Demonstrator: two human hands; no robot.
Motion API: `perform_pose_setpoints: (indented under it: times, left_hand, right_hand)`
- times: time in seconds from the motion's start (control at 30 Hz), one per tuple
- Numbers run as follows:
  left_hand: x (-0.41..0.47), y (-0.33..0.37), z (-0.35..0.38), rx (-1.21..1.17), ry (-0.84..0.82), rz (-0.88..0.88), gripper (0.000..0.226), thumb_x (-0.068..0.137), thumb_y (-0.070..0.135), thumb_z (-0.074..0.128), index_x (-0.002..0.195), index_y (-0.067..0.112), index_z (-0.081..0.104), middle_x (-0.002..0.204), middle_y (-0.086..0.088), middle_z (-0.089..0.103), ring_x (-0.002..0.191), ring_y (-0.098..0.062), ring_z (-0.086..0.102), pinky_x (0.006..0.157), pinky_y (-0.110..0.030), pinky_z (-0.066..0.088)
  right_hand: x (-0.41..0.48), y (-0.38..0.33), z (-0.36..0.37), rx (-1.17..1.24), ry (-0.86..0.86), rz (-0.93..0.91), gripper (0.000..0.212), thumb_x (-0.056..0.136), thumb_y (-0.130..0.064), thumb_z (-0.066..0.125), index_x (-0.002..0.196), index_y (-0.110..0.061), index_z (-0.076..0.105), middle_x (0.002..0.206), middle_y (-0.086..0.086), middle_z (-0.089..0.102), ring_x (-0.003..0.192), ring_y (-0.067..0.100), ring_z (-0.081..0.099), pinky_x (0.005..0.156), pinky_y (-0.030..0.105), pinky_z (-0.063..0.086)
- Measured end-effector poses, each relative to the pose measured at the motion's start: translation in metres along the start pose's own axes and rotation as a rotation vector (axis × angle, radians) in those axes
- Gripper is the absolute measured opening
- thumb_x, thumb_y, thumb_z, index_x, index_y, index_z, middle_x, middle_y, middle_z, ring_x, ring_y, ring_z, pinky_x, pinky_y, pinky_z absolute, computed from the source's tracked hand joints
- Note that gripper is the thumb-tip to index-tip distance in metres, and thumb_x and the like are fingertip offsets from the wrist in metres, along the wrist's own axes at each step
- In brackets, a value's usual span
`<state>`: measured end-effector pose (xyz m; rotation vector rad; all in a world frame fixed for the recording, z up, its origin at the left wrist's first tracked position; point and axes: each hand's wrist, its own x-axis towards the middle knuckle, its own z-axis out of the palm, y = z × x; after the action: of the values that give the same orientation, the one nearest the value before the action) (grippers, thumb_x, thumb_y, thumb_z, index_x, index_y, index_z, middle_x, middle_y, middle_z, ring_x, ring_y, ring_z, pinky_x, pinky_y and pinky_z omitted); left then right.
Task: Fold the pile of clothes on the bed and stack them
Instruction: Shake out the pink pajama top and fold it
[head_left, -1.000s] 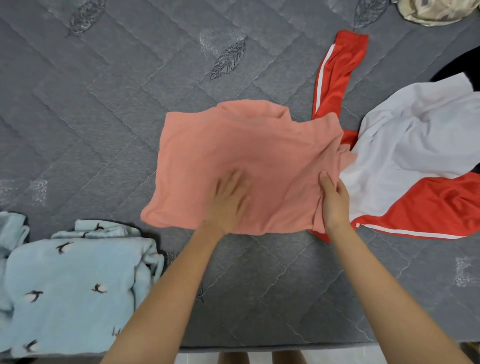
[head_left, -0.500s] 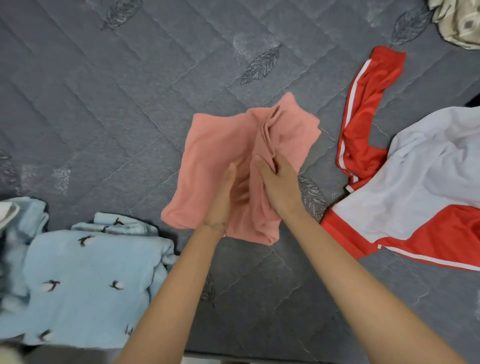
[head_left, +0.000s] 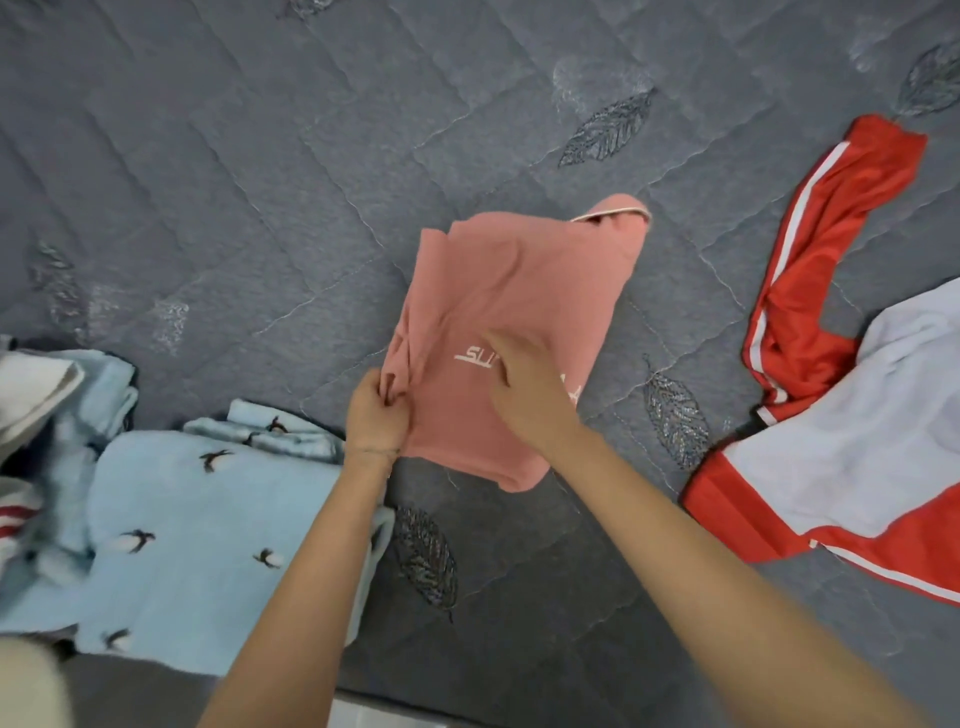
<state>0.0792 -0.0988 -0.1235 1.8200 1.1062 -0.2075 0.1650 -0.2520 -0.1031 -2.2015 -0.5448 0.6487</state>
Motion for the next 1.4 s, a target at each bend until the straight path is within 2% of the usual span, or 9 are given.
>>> perform_pose_setpoints:
  times: [0.1, 0.23, 0.37, 0.57, 0.7, 0.87, 1.0, 1.2, 1.4]
  left_hand:
    - [-0.009, -0.002, 0.009, 0.166, 0.051, 0.011, 0.015, 0.086, -0.005, 0.044, 0.092, 0.009, 0.047, 0.081, -0.010, 0.051, 0.083, -0.032, 0.052, 0.064, -0.031, 0.028]
    - [-0.014, -0.005, 0.032, 0.559, 0.360, 0.334, 0.056, 0.079, -0.002, 0.057, 0.133, 0.008, 0.046, 0.127, -0.023, 0.052, 0.111, -0.043, 0.053, 0.089, -0.050, 0.044]
    - [-0.016, -0.008, 0.063, 0.723, 0.099, 0.666, 0.051, 0.089, 0.030, 0.043, 0.138, 0.017, 0.034, 0.145, -0.020, 0.042, 0.137, -0.037, 0.030, 0.110, -0.057, 0.018]
    - [-0.012, -0.030, 0.090, 0.887, -0.053, 0.544, 0.077, 0.086, 0.073, 0.019, 0.151, 0.031, 0.012, 0.159, -0.012, 0.011, 0.145, -0.031, 0.007, 0.108, -0.064, 0.011]
    - [-0.007, -0.030, 0.093, 0.848, -0.049, 0.501, 0.085, 0.079, 0.077, 0.025, 0.150, 0.036, 0.004, 0.158, -0.005, 0.000, 0.145, -0.027, 0.001, 0.106, -0.067, 0.012]
    - [-0.008, -0.019, 0.087, 0.852, -0.010, 0.461, 0.087, 0.075, 0.080, 0.031, 0.149, 0.035, 0.016, 0.159, -0.010, 0.010, 0.145, -0.030, 0.004, 0.107, -0.067, 0.006]
    - [-0.001, -0.011, 0.060, 0.765, 0.136, 0.218, 0.075, 0.087, 0.068, 0.027, 0.151, 0.031, 0.017, 0.160, -0.015, 0.004, 0.147, -0.032, -0.002, 0.111, -0.065, 0.001]
    - [0.012, -0.024, 0.040, 0.613, -0.042, 0.120, 0.072, 0.094, 0.060, 0.031, 0.143, 0.045, -0.019, 0.160, -0.004, -0.011, 0.146, -0.020, -0.014, 0.115, -0.057, -0.005]
    - [0.007, 0.003, 0.033, 0.030, 0.116, 0.135, 0.070, 0.089, 0.038, 0.061, 0.144, 0.014, 0.024, 0.139, -0.007, 0.043, 0.125, -0.028, 0.042, 0.103, -0.036, 0.035]
  right_hand:
    - [0.006, 0.041, 0.000, -0.390, 0.099, -0.082, 0.041, 0.083, -0.010, 0.051, 0.122, -0.003, 0.061, 0.133, 0.018, 0.055, 0.130, 0.038, 0.041, 0.116, 0.044, 0.017]
    - [0.006, 0.064, 0.007, -0.578, -0.073, -0.122, 0.057, 0.089, -0.048, 0.037, 0.136, -0.019, 0.053, 0.148, 0.014, 0.042, 0.141, 0.036, 0.029, 0.117, 0.040, -0.004]
    - [0.016, 0.064, 0.001, -0.483, -0.024, -0.197, 0.051, 0.093, -0.033, 0.032, 0.134, -0.013, 0.055, 0.148, 0.016, 0.042, 0.141, 0.037, 0.030, 0.116, 0.034, -0.006]
    - [0.045, 0.084, -0.029, -0.636, 0.141, -0.039, 0.067, 0.090, -0.057, 0.029, 0.149, -0.026, 0.030, 0.160, 0.010, 0.014, 0.146, 0.039, 0.005, 0.116, 0.047, -0.009]
    - [0.063, 0.092, -0.030, -0.659, -0.114, 0.063, 0.089, 0.073, -0.077, 0.013, 0.152, -0.037, 0.010, 0.161, 0.005, -0.010, 0.146, 0.033, -0.014, 0.115, 0.049, -0.014]
    - [0.069, 0.091, -0.045, -0.618, -0.236, 0.081, 0.088, 0.082, -0.074, 0.045, 0.151, -0.040, 0.002, 0.159, 0.000, -0.021, 0.145, 0.027, -0.022, 0.115, 0.047, -0.015]
    - [0.058, 0.094, -0.056, -0.536, 0.015, -0.010, 0.084, 0.080, -0.074, 0.033, 0.152, -0.033, 0.016, 0.162, -0.002, 0.005, 0.148, 0.027, -0.005, 0.116, 0.048, -0.008]
    - [0.043, 0.095, -0.042, -0.304, 0.107, 0.288, 0.100, 0.082, -0.068, 0.053, 0.153, -0.030, -0.006, 0.161, 0.002, -0.013, 0.147, 0.018, -0.013, 0.119, 0.047, -0.004]
    - [0.007, 0.080, -0.016, 0.224, 0.419, 0.447, 0.098, 0.076, -0.045, 0.074, 0.151, -0.014, 0.019, 0.155, 0.010, 0.026, 0.143, 0.025, 0.022, 0.118, 0.041, 0.018]
